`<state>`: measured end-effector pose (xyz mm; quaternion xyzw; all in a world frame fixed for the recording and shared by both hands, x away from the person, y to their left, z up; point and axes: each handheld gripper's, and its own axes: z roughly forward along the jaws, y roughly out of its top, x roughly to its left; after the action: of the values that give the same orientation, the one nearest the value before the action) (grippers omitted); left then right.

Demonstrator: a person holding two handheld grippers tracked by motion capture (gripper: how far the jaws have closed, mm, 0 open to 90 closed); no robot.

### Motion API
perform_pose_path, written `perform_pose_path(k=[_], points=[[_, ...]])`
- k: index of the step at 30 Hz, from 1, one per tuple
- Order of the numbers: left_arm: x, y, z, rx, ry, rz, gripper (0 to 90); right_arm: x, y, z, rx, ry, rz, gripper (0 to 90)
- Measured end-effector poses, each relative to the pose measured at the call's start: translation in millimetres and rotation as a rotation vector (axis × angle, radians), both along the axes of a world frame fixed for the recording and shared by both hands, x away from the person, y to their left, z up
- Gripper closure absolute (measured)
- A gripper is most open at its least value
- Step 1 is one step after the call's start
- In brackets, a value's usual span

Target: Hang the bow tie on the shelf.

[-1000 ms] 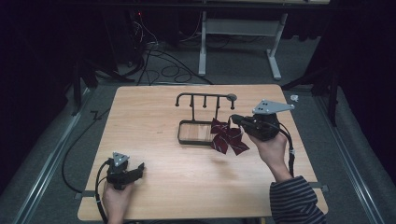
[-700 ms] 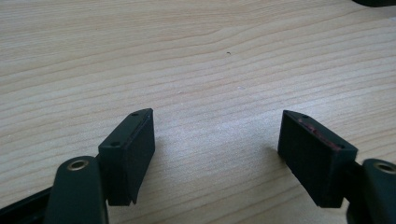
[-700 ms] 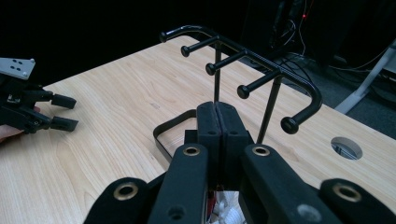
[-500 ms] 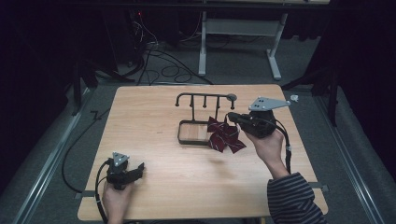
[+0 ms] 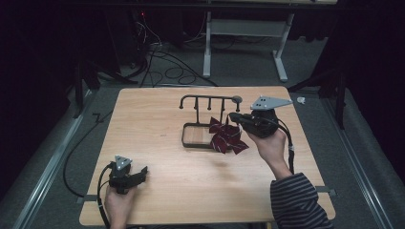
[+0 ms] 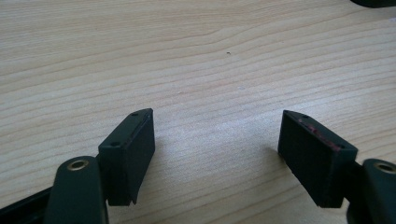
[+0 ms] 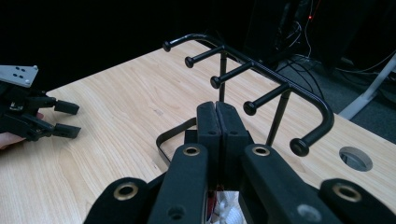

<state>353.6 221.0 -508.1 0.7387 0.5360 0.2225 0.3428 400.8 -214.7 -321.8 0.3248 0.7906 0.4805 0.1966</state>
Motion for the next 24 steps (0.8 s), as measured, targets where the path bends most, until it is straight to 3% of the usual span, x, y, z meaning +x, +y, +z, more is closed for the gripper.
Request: perform_pose_path(k=[9,24], points=[[0.0,0.2,0.0,-0.002,0.000,-0.001,27.8,8.4,2.2,1.5,0.027,0.014,0.004,90.0],[0.0,0.6,-0.1,-0.008,-0.001,0.001,27.7,17.3,10.8,2.5,0.021,0.024,0.012,90.0]])
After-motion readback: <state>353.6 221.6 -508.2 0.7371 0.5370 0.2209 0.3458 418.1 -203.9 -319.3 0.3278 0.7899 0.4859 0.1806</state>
